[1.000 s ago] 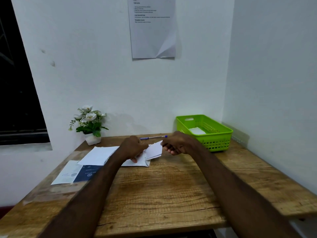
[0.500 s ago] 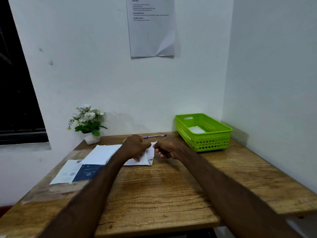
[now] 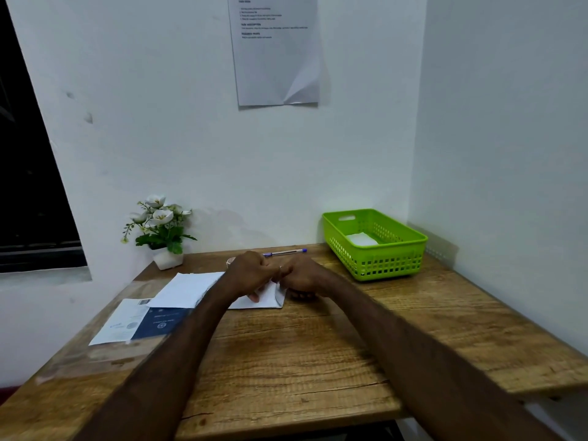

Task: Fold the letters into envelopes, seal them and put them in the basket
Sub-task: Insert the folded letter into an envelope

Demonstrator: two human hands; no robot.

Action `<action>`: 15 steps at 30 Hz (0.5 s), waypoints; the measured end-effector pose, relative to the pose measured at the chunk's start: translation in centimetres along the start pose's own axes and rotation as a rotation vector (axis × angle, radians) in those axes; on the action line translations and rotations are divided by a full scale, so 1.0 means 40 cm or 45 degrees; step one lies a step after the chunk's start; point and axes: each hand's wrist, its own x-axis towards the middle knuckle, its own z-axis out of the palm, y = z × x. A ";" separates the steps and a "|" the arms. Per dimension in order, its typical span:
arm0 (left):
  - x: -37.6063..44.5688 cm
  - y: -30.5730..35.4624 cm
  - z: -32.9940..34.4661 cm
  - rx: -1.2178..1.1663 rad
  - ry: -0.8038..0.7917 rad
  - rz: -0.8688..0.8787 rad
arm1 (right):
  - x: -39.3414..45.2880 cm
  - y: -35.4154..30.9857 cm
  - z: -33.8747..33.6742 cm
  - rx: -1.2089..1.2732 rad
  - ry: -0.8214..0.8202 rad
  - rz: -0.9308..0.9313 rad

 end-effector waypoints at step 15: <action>0.011 -0.020 0.010 0.045 -0.034 -0.018 | 0.023 0.032 -0.047 -0.539 0.137 -0.255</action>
